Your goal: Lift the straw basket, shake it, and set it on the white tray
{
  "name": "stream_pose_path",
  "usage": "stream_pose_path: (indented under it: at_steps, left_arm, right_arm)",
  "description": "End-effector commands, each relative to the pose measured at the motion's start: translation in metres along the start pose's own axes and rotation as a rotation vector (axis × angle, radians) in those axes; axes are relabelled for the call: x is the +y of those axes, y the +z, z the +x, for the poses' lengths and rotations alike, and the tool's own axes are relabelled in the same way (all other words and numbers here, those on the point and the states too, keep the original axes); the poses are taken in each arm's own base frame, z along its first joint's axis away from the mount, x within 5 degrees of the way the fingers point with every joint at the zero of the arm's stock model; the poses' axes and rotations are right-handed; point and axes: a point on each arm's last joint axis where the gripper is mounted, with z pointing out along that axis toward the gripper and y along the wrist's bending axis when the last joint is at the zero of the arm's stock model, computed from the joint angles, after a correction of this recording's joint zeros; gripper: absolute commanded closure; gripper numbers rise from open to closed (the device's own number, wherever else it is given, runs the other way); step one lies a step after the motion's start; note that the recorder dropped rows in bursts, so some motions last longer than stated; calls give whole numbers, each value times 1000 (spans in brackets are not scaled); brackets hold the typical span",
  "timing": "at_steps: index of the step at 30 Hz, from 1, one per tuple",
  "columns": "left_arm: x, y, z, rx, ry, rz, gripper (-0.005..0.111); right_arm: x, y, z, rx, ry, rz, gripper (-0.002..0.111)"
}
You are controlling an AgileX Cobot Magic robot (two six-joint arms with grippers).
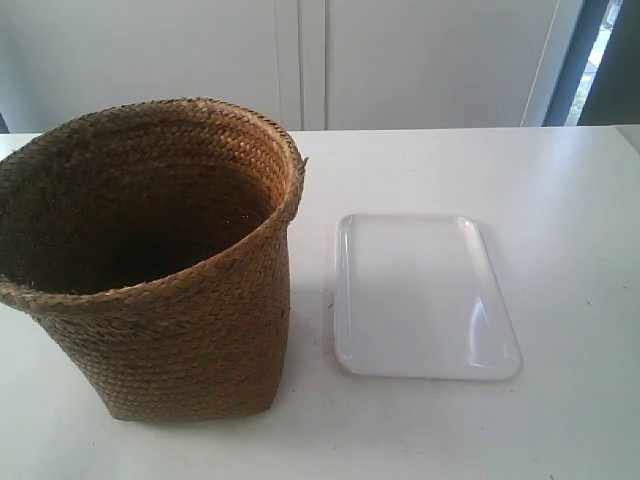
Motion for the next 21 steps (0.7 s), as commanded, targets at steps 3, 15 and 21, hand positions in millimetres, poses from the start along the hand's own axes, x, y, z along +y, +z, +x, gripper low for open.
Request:
stream_pose_path:
  at_steps: [3, 15, 21]
  left_arm:
    - [2, -1, -7, -64, -230, -18, 107]
    - [-23, 39, -78, -75, -32, -64, 107]
    - [-42, 95, -105, 119, 54, -50, 107]
  right_arm:
    - [-2, 2, -13, -12, 329, 46, 108]
    - [5, 82, -82, -48, 322, 93, 108]
    - [14, 165, -98, 158, 254, 89, 108]
